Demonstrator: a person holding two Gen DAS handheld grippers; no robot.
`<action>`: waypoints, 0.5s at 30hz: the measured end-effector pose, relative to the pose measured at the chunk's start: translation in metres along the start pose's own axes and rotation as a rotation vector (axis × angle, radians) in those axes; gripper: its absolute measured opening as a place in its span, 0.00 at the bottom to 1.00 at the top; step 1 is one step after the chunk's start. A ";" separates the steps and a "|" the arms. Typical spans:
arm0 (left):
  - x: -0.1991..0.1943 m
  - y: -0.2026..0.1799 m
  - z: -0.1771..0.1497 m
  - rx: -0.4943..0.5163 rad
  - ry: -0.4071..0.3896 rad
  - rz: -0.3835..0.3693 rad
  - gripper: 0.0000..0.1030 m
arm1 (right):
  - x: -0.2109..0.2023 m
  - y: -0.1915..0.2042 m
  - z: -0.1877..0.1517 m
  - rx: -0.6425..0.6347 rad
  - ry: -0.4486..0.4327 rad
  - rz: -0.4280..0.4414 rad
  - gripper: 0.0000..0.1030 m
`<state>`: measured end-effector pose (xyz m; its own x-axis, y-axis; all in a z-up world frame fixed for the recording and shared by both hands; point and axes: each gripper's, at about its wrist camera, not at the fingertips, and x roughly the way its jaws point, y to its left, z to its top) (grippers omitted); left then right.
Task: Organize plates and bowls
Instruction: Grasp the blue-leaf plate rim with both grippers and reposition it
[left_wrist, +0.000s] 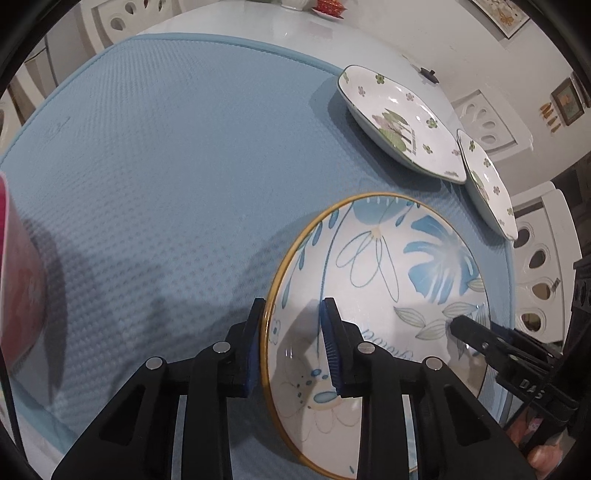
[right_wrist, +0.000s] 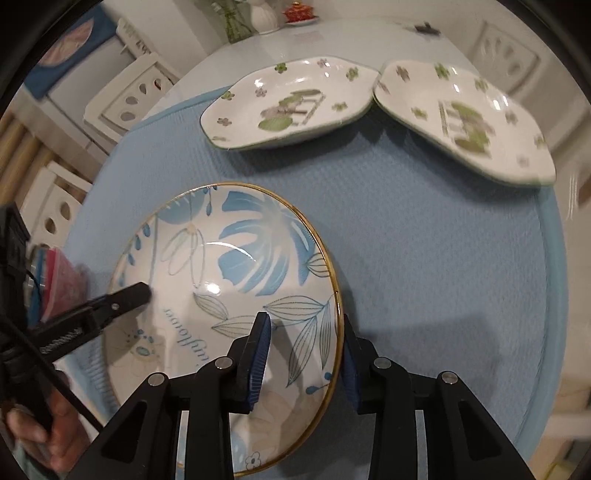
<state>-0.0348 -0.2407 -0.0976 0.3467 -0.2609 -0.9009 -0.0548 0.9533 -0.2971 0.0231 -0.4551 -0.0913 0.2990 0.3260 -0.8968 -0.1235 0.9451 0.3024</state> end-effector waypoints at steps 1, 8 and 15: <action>-0.001 0.001 -0.003 -0.002 0.002 -0.001 0.25 | -0.004 0.000 -0.005 0.022 0.006 0.017 0.33; -0.009 0.003 -0.024 -0.009 0.015 -0.009 0.25 | -0.023 0.006 -0.027 0.075 0.013 0.028 0.33; -0.014 -0.003 -0.038 0.005 0.030 -0.023 0.25 | -0.036 0.011 -0.041 0.083 0.009 0.019 0.33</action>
<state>-0.0745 -0.2455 -0.0963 0.3196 -0.2875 -0.9029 -0.0427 0.9475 -0.3169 -0.0282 -0.4571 -0.0684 0.2892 0.3440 -0.8933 -0.0503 0.9374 0.3447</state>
